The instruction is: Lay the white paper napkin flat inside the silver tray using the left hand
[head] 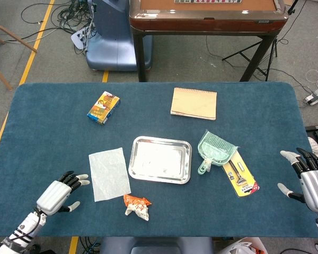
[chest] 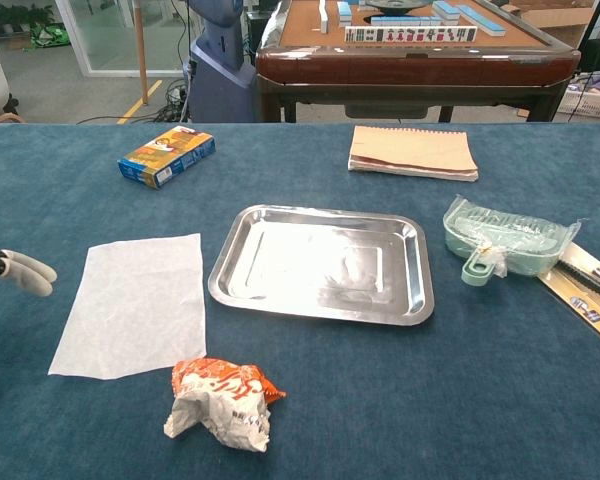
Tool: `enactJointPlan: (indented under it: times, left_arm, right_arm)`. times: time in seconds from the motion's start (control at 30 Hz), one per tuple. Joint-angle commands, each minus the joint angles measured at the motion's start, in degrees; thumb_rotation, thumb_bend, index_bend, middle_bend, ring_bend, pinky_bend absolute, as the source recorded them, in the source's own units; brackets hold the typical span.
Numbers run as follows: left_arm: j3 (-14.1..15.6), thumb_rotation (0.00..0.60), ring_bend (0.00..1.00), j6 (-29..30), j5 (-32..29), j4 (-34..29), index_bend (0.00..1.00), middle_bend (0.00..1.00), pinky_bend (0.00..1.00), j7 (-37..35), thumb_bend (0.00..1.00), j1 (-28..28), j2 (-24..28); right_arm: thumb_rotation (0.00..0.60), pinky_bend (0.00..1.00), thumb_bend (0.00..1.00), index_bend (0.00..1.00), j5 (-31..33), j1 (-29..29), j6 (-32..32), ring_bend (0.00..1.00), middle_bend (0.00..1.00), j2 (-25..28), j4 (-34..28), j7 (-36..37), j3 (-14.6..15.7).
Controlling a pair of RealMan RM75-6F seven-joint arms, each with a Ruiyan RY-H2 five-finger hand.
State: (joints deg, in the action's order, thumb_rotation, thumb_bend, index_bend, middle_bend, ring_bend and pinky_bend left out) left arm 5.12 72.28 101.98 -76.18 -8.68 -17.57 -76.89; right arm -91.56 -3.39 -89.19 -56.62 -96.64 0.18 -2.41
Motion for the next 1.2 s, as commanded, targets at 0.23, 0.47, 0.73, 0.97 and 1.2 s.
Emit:
enactJointPlan:
  times: [0.23,0.47,0.73,0.97,1.2]
  left_arm:
    - [1.22,0.600,0.18,0.04,1.39,3.92,0.25,0.18,0.08,-0.40,0.24,-1.63,-4.12]
    - [1.33,0.600,0.18,-0.05,0.78,7.21,0.25,0.18,0.08,-2.55,0.24,-2.69,-7.21]
    - [1.76,0.600,0.18,-0.24,-0.03,9.84,0.25,0.18,0.08,-4.17,0.24,-3.39,-9.23]
    - [0.90,0.600,0.19,0.65,-1.45,11.42,0.31,0.18,0.08,-6.84,0.23,-3.85,-11.56]
    - [0.07,0.600,0.19,1.65,-2.46,13.00,0.41,0.19,0.08,-9.05,0.24,-4.30,-14.01]
  right_arm:
    - [0.600,0.17,0.16,0.20,0.08,0.41,-0.40,0.11,0.26,-0.05,-0.02,0.08,-0.01]
    - [0.600,0.17,0.16,0.20,0.04,0.81,-0.81,0.11,0.26,0.15,-0.30,-0.12,0.02]
    - [0.600,0.17,0.16,0.20,0.07,1.21,-1.24,0.11,0.26,0.37,-0.56,-0.27,-0.02]
    - [0.600,0.17,0.16,0.20,0.04,1.24,-1.19,0.11,0.26,0.20,-0.45,-0.15,-0.12]
    - [0.600,0.17,0.16,0.20,0.29,1.38,-1.17,0.11,0.26,0.17,-0.11,0.29,-0.19]
